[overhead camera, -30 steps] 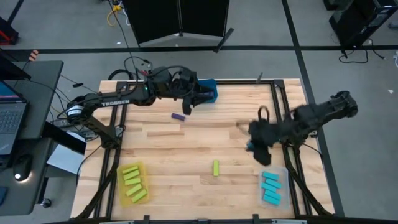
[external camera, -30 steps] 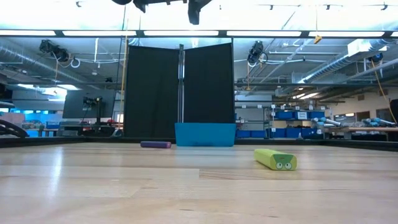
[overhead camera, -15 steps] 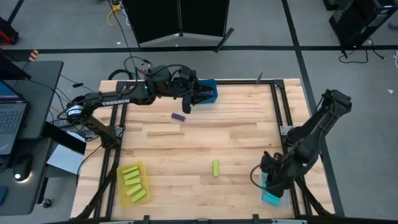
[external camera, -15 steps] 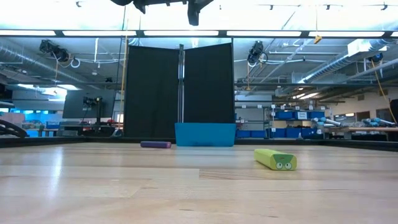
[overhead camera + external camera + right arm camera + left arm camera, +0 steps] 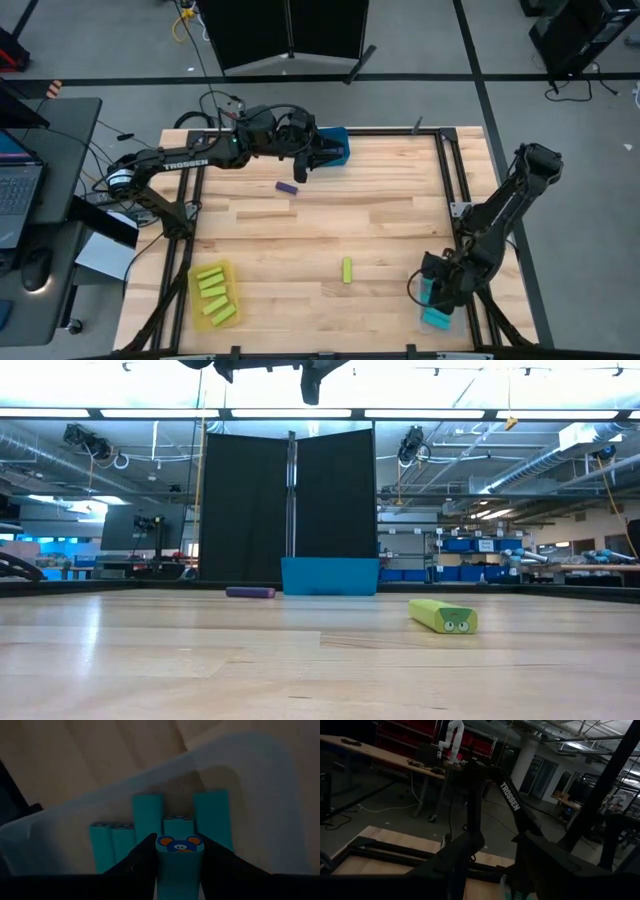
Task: Sort blocks
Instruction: Put the sky blue block into the white bin, then put the purple block into the blue bin
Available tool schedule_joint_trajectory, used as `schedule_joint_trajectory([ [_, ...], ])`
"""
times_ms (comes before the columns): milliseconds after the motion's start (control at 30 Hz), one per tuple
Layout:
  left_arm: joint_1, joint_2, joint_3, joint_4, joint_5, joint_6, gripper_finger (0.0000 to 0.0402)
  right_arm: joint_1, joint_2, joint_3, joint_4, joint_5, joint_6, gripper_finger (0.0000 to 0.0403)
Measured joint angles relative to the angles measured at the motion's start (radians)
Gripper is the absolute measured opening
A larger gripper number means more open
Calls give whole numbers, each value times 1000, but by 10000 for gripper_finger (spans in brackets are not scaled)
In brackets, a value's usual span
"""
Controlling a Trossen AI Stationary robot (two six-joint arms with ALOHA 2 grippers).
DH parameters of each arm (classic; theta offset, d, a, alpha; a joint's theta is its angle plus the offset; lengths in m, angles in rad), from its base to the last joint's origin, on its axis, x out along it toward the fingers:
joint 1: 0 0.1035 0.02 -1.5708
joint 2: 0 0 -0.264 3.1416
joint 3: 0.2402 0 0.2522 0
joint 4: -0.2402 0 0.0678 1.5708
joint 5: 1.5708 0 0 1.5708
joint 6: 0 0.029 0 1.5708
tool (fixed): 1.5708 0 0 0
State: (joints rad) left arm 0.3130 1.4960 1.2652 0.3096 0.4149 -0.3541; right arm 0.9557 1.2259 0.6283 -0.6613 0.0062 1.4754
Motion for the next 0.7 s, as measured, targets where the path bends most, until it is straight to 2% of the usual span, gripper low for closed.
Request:
schedule_joint_trajectory([
  [267, 0, 0, 0, -1, 1, -1, 186, 0, 0, -87, 121, -22, -8, 120],
  [467, 1, 0, 0, -3, 1, 4, 186, 0, 0, -98, 151, -57, -9, 123],
  [600, 2, 0, 0, -3, 21, 11, 186, 0, 0, -84, 149, -63, -10, 174],
  [700, 9, 0, 0, -4, 44, 11, 186, 0, 0, -54, 150, -64, -11, 195],
])
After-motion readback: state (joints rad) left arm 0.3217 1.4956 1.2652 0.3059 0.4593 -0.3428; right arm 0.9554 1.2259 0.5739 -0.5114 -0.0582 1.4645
